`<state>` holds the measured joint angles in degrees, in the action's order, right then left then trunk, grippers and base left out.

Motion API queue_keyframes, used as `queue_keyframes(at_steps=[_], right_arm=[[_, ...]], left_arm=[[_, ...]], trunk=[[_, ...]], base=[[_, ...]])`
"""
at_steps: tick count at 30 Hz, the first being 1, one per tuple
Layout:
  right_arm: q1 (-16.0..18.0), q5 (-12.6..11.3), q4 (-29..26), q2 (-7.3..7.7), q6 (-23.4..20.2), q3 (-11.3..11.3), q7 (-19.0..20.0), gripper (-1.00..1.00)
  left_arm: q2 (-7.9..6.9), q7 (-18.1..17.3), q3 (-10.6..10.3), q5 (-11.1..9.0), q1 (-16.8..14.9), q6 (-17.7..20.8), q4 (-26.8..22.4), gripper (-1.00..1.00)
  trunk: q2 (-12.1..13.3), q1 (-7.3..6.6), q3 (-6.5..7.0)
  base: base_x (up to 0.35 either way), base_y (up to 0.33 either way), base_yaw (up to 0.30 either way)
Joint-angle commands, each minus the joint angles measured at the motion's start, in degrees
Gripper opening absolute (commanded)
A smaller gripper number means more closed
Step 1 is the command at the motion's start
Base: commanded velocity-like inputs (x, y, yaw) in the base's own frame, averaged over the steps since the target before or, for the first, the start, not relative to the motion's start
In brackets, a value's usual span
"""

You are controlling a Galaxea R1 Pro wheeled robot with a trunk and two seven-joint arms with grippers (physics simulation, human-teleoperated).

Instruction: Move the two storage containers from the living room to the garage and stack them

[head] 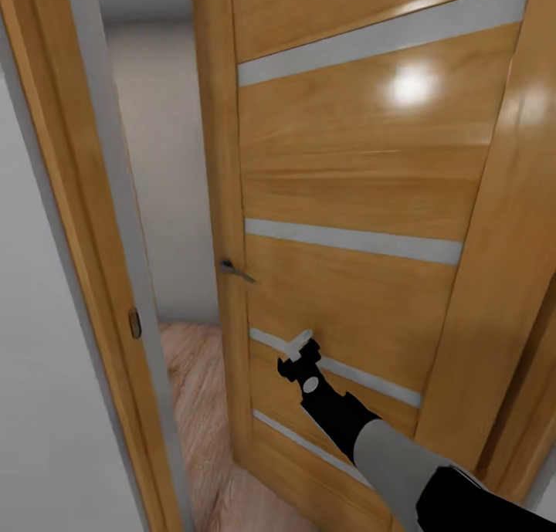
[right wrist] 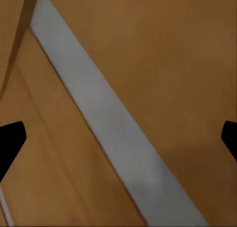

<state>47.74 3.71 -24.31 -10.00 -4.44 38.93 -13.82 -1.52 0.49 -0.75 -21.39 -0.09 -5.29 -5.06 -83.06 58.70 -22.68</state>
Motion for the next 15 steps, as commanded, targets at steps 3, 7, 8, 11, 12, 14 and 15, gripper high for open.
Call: queue_keyframes(at_steps=[3,7,8,11,12,14,15], right_arm=[[0.1,0.2,0.8,0.0,-0.4,0.0,-0.5,1.0],[0.3,0.2,2.2,0.0,-0.4,-0.2,-0.6,1.0],[0.4,0.2,2.4,0.0,-0.4,-0.2,-0.6,1.0],[1.8,0.1,3.8,0.0,-0.4,-0.4,-0.6,1.0],[5.0,-0.1,6.7,0.0,-0.3,-0.7,-0.6,1.0],[5.6,-0.2,7.0,0.0,-0.3,-0.8,-0.6,1.0],[5.7,-0.2,7.1,0.0,-0.3,-0.8,-0.6,1.0]], left_arm=[[0.01,0.0,-0.1,-0.2,0.0,-0.1,0.0,1.0],[0.02,0.1,-0.1,-0.2,0.0,-0.1,0.0,1.0],[0.02,0.1,-0.1,-0.2,0.0,-0.1,0.0,1.0],[0.02,0.1,-0.1,-0.2,0.0,-0.1,0.0,1.0],[0.12,0.1,-0.1,-0.2,0.0,-0.1,0.0,1.0],[0.16,0.1,-0.1,-0.2,0.0,-0.1,0.0,1.0],[0.18,0.1,-0.1,-0.2,0.0,-0.1,0.0,1.0]], trunk=[[0.0,0.02,-0.06],[0.0,0.02,-0.06],[0.0,0.02,-0.06],[0.0,0.02,-0.06],[0.0,0.02,-0.06],[0.0,0.02,-0.06],[0.0,0.02,-0.06]], base=[[0.208,0.0,0.0],[0.202,0.0,0.0],[0.2,0.0,0.0],[0.195,0.0,0.0],[0.152,0.0,0.0],[0.128,0.0,0.0],[0.114,0.0,0.0]])
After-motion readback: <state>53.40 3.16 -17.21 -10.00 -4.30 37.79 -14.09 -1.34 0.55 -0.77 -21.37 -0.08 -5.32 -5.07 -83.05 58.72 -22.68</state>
